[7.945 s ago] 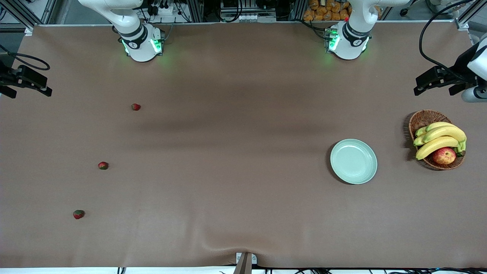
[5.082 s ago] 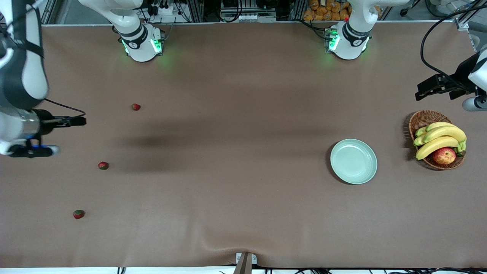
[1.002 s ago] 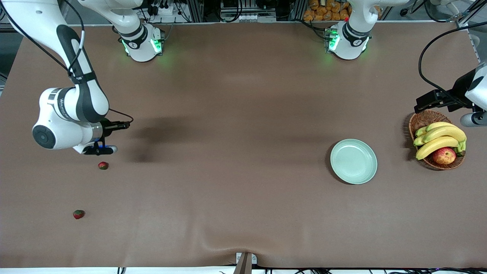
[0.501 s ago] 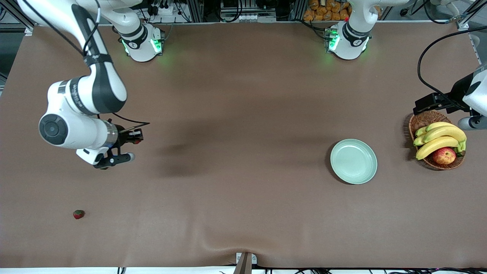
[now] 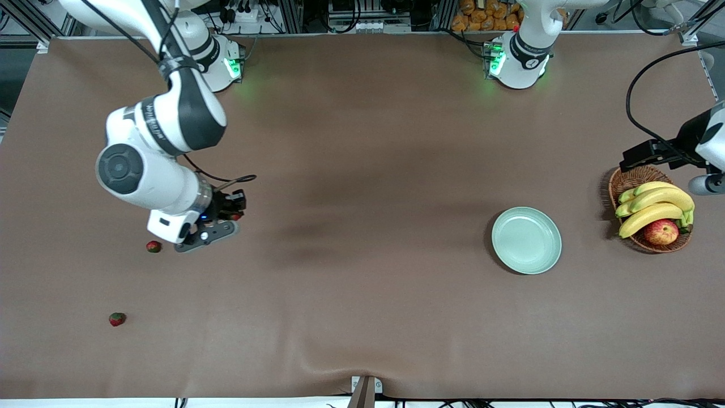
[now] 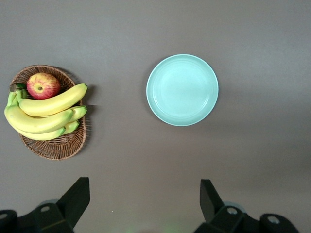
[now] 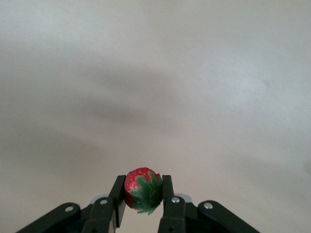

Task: Collect all strawberries into plate
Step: 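Carry the strawberry with the right gripper toward the table middle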

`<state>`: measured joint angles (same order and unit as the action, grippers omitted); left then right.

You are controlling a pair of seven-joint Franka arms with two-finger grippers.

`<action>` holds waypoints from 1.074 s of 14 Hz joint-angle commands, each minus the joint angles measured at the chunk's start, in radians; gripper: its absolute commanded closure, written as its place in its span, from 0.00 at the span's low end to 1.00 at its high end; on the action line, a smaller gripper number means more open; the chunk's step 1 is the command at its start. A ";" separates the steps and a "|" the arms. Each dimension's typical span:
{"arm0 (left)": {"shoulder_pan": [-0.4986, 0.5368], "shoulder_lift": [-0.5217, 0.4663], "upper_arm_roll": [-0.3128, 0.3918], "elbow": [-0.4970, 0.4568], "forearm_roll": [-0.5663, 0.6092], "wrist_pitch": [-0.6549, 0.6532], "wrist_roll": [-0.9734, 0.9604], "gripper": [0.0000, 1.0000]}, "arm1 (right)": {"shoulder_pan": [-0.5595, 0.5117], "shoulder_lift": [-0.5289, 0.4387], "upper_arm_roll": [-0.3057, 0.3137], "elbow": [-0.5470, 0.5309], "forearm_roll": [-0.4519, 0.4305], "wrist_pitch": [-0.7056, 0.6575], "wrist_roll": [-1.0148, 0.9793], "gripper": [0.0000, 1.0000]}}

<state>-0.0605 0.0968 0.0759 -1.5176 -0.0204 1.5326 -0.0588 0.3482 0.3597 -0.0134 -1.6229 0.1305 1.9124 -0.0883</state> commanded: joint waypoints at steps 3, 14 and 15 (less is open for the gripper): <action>0.004 -0.034 -0.013 0.008 0.019 -0.011 0.011 0.00 | 0.075 0.059 -0.008 0.092 0.000 0.020 -0.013 1.00; -0.001 -0.028 -0.013 0.004 0.016 -0.029 0.008 0.00 | 0.262 0.234 -0.008 0.179 0.001 0.243 -0.007 1.00; 0.001 -0.026 -0.013 0.007 0.013 -0.028 0.008 0.00 | 0.284 0.254 -0.008 0.179 0.001 0.275 0.001 1.00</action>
<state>-0.0604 0.0734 0.0668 -1.5135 -0.0204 1.5172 -0.0577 0.5953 0.5580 -0.0124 -1.4841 0.1300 2.1486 -0.0892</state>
